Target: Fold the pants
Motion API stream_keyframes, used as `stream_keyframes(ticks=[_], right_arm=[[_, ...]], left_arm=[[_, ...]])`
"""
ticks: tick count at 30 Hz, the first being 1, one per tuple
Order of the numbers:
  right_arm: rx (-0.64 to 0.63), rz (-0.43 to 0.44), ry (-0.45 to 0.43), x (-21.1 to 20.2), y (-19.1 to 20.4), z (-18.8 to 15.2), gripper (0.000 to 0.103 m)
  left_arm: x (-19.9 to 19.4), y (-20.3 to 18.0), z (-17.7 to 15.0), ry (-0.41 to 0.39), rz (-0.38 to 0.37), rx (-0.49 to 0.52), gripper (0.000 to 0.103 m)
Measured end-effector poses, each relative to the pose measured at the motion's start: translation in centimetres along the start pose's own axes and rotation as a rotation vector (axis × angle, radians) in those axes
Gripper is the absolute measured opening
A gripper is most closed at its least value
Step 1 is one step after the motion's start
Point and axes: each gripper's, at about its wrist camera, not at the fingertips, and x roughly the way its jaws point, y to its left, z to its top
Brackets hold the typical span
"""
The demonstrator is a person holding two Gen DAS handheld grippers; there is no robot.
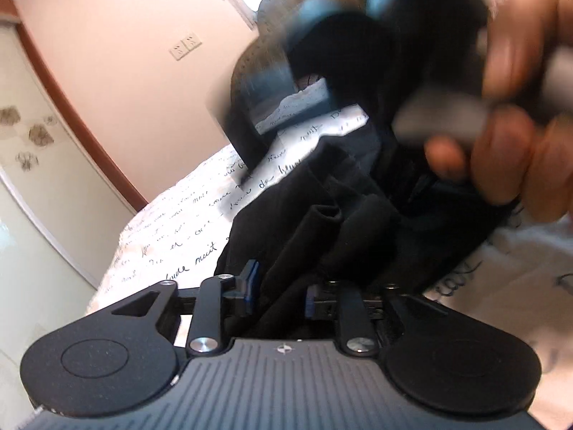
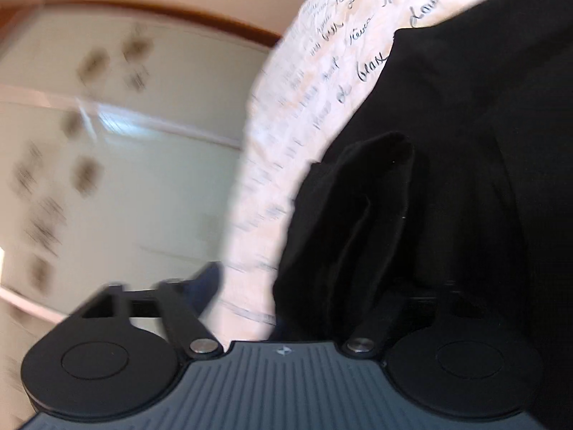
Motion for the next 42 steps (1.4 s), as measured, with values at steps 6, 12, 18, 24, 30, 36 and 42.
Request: stream_keyframes(ticks=[6,12,18,24,30,36,42], right_arm=[[-0.094,-0.089,0.0,0.2,0.1,-0.6,0.022],[-0.065,0.026,0.013,-0.5,0.9,0.9,0.019],[-0.114,0.077,-0.003,-5.3,2.1,3.4,0.019],[-0.148,0.022,-0.049,-14.0,0.2,5.1,0.019],[-0.149,-0.127,-0.075,-23.0,-3.4,7.0,0.019],[-0.094,-0.25,-0.074,-25.5,-9.2,6.8,0.019],[-0.009,-0.204,-0.074,-25.4,-14.3,5.9,0.021]], left_arm=[[-4.6,2.7,-2.3,-0.099,0.046,-0.158,0.089],[-5.5,2.5,-1.8,-0.078,0.067,-0.199,0.094],[-6.3,1.1,0.5,-0.142,0.031,-0.154,0.094],[-6.1,-0.7,2.3,-0.134,-0.061,-0.156,0.094],[-5.7,-1.6,4.3,-0.126,-0.169,-0.217,0.094],[-4.1,-4.8,6.4,-0.119,-0.287,-0.268,0.094],[-0.9,-5.2,7.3,0.038,-0.425,-0.453,0.093]])
